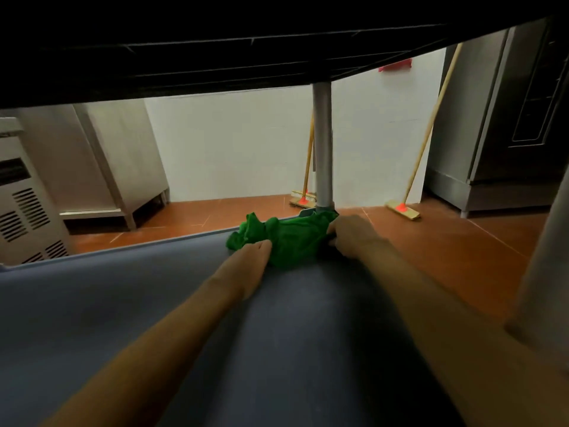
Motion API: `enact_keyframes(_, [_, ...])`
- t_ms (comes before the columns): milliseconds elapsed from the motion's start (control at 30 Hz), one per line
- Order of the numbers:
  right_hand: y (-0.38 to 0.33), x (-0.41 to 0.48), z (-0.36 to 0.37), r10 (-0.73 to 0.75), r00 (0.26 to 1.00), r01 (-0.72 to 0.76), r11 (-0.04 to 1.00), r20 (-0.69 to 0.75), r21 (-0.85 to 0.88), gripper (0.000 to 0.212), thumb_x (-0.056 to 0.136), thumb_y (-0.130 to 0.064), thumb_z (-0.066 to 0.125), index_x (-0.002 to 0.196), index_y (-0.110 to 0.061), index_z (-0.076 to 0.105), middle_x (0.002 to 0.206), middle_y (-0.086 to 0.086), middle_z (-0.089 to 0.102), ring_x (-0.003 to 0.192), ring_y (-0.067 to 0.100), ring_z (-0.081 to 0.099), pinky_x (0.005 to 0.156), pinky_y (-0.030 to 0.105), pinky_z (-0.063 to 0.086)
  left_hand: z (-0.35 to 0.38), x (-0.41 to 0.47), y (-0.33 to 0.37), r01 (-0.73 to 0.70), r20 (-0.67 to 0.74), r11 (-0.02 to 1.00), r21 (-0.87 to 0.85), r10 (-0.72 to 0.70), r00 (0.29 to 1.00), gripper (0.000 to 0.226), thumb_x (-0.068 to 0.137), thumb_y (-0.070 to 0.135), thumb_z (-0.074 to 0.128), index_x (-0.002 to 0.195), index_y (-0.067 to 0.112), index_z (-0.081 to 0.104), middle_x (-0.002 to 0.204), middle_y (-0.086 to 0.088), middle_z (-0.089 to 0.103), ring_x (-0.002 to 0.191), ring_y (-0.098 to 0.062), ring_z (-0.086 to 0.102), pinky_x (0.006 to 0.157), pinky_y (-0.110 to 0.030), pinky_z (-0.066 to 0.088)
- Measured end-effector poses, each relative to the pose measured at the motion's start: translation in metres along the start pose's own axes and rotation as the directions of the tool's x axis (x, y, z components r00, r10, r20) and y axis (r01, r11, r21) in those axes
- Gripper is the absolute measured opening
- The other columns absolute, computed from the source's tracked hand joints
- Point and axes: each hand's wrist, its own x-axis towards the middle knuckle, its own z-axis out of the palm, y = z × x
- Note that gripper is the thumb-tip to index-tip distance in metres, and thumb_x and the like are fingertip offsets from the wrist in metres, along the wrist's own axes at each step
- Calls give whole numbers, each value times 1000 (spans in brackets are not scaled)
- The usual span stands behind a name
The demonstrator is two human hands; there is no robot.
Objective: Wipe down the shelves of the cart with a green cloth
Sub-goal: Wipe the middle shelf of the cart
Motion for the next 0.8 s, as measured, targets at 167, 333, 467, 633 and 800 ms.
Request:
enact_keyframes(167, [-3, -6, -6, -2, 1000, 2, 1000, -6, -26, 22, 92, -23, 60, 112, -17, 68, 110, 6, 66, 101, 25, 62, 92, 40, 52, -15, 2, -14, 21, 37, 1000, 8, -21, 999, 5, 99, 16, 43, 100, 15, 48, 92, -9, 61, 80, -25, 61, 78, -48, 54])
enact_keyframes(333, [-7, -23, -9, 7, 1000, -8, 999, -27, -41, 26, 93, -25, 60, 117, -16, 66, 116, 7, 64, 106, 27, 61, 94, 39, 51, -18, -13, -11, 14, 51, 1000, 14, -15, 999, 6, 100, 17, 43, 100, 15, 49, 94, -9, 62, 81, -25, 62, 79, -48, 54])
enact_keyframes(467, [-13, -43, -15, 15, 1000, -15, 999, 5, -29, 27, 92, -26, 61, 117, -16, 66, 115, 7, 63, 104, 27, 60, 92, 38, 51, -22, -32, -7, 35, 64, 999, -7, -35, 997, 7, 100, 16, 42, 99, 15, 48, 93, -8, 60, 80, -23, 60, 79, -47, 54])
enact_keyframes(633, [-21, -76, -22, 13, 1000, -12, 1000, 27, -12, 23, 93, -26, 59, 112, -16, 67, 111, 6, 62, 99, 25, 60, 89, 37, 51, -19, -62, 6, 58, 43, 997, 46, -60, 997, 5, 98, 12, 44, 95, 15, 43, 91, -9, 59, 80, -24, 58, 73, -40, 50])
enact_keyframes(800, [-31, -108, -28, 2, 1000, -1, 999, 29, -53, 21, 94, -25, 57, 110, -16, 68, 106, 7, 64, 93, 24, 61, 85, 36, 53, -23, -81, 13, 73, 95, 992, 106, -83, 992, 7, 97, 12, 45, 98, 17, 40, 95, -10, 58, 85, -26, 57, 79, -42, 50])
